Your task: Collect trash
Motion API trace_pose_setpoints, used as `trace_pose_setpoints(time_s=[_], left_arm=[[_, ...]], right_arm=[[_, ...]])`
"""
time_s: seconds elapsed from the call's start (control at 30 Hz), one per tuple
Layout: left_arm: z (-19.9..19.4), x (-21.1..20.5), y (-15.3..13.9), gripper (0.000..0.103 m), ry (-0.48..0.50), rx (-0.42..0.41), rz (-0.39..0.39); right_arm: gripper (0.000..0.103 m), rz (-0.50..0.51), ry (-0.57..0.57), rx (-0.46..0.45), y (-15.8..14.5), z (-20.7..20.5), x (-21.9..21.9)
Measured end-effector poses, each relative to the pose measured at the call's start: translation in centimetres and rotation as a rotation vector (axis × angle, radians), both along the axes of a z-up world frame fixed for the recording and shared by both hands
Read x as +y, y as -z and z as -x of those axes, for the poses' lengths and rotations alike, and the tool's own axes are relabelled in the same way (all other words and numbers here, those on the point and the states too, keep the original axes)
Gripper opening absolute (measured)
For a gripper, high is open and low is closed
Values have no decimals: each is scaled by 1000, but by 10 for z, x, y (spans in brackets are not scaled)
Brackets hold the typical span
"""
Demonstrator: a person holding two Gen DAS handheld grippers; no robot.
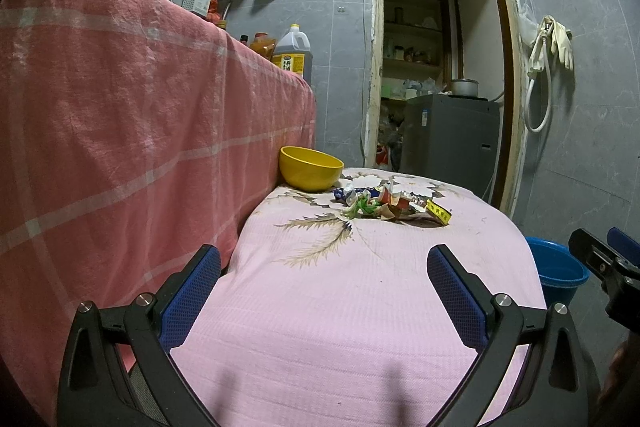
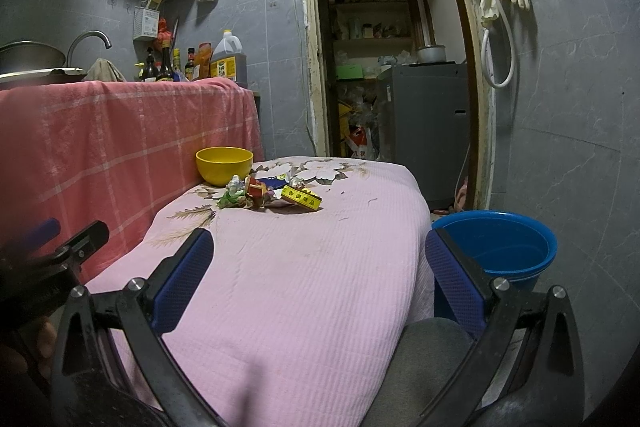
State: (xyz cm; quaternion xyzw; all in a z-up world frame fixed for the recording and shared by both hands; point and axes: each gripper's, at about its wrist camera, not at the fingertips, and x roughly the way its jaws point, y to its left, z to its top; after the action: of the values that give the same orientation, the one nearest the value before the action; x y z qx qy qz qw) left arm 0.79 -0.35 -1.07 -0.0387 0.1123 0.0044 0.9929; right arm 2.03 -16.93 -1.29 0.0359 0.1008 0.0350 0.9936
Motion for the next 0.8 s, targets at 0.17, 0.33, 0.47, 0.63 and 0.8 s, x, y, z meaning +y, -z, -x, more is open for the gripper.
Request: trace_pose_setpoints(time_s=[0.17,0.33,0.47,0.63,0.8], left_arm=[[0,0,0,101,0,1,-1],[0,0,-1,101,0,1,-1],[0,0,-1,101,-1,1,-2],[0,0,-1,101,-1,2,-2],[-1,-1,0,101,-1,4,-2]], right_arm=[[103,-2,-1,3,0,0,0],[103,-4,-2,6,3,-1,5],[103,-3,-1,6,4,-1,6],[103,-5,-1,7,4,-1,6],[103,-6,-2,8,3,-1,5]])
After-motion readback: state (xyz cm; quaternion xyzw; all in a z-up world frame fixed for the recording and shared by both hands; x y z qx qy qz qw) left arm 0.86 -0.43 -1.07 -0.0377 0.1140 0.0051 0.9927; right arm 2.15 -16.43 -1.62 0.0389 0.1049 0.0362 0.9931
